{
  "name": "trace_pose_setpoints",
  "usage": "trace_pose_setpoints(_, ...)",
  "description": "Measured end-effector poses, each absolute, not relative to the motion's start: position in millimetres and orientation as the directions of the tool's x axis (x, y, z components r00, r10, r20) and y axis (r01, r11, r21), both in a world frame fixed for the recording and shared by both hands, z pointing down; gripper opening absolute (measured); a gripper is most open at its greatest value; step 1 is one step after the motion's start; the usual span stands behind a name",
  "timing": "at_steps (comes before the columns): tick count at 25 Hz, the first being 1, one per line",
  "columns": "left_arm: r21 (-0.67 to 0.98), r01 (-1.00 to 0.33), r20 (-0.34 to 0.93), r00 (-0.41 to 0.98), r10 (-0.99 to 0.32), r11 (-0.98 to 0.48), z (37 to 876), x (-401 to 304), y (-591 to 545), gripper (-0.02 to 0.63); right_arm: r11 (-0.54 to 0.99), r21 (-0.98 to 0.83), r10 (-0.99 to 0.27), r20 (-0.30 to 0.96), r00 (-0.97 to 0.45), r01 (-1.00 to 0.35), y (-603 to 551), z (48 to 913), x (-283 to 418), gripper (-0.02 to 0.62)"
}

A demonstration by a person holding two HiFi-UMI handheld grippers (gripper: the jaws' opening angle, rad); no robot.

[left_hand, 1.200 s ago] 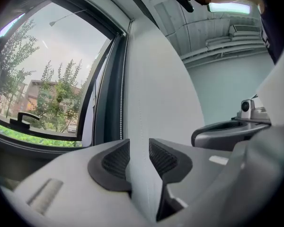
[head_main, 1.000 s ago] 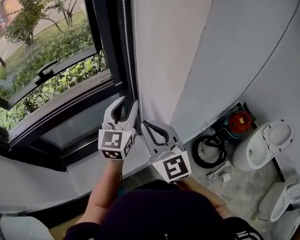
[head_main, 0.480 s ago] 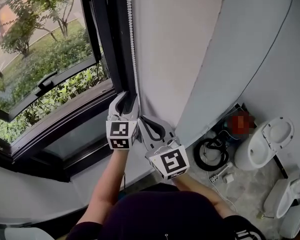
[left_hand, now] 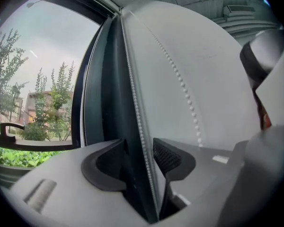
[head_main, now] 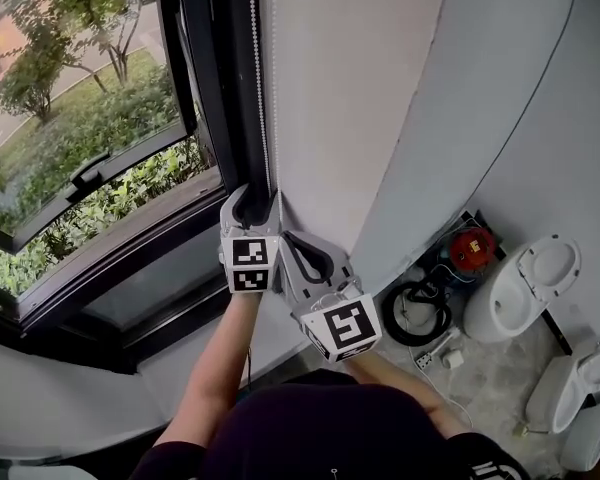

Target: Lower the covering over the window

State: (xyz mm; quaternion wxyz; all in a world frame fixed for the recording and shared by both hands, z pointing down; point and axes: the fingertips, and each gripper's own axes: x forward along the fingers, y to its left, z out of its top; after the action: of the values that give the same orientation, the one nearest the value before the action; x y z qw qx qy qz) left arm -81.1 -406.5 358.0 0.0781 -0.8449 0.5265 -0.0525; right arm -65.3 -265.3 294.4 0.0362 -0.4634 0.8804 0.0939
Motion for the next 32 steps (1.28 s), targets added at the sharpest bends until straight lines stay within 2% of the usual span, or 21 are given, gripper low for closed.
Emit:
trace_pose_setpoints(8, -0.163, -0.925, 0.034, 0.342, -0.939, -0.343, 364.0, -91.7, -424.1, 0.196, 0.551, 0.131, -0.809, -0.155, -0.566, -0.824, -262.1, 298.7, -62.7, 0.012)
trace_pose_setpoints(13, -0.149, -0.932, 0.042, 0.326, -0.944, -0.329, 364.6, -94.2, -428.8, 0.195, 0.557, 0.134, -0.806, -0.153, -0.572, -0.82, -258.7, 300.8, -60.8, 0.012)
trace_pose_setpoints(18, -0.159, -0.931, 0.055, 0.324, -0.944, -0.329, 365.3, -95.8, -422.0, 0.135, 0.562, 0.13, -0.803, -0.15, -0.577, -0.817, -254.9, 301.5, -58.7, 0.012)
trace_pose_setpoints(22, -0.142, -0.929, 0.044, 0.34, -0.939, -0.343, 367.2, -102.1, -408.1, 0.013, 0.568, 0.127, -0.799, -0.155, -0.582, -0.813, -252.4, 300.3, -58.0, 0.013)
trace_pose_setpoints(32, -0.065, -0.882, 0.035, 0.465, -0.885, -0.466, 362.2, -109.3, -336.7, 0.012, 0.61, 0.097, -0.771, -0.156, -0.617, -0.787, -243.7, 303.6, -56.5, 0.012)
